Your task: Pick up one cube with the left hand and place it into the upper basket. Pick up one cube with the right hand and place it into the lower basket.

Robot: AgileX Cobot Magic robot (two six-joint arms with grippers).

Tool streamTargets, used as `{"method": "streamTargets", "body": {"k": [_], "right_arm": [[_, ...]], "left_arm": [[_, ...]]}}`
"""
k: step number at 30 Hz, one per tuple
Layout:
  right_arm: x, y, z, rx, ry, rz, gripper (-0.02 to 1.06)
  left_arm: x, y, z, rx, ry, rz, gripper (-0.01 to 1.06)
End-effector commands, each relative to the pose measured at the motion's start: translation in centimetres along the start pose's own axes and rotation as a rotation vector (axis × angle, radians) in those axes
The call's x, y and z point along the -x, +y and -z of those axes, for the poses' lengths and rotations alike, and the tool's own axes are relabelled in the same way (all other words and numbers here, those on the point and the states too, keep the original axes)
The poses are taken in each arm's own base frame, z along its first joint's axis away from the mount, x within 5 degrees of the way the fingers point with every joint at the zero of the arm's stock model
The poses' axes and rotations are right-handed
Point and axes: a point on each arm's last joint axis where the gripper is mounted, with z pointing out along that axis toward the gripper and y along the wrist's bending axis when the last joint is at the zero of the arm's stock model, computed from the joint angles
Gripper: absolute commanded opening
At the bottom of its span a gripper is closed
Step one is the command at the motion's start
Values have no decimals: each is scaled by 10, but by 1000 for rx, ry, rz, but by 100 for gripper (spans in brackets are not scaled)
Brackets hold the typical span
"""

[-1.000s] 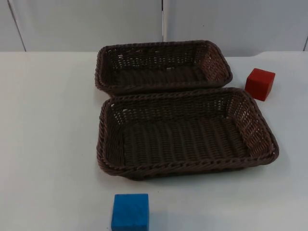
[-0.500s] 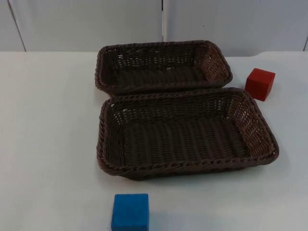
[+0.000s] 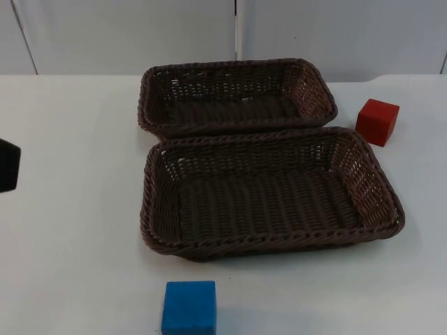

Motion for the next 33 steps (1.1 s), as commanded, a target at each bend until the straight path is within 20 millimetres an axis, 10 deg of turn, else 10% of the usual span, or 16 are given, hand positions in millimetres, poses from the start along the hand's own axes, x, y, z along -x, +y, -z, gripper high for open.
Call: {"method": "streamTargets", "body": {"k": [1,33], "right_arm": [[0,1,0,3,-7,-3,105],[0,0,0,-12,-6,14,105]], "left_arm": [[4,-2,-1,-30,-14,4,105],[6,14,-30,-28,147,66,105]]}}
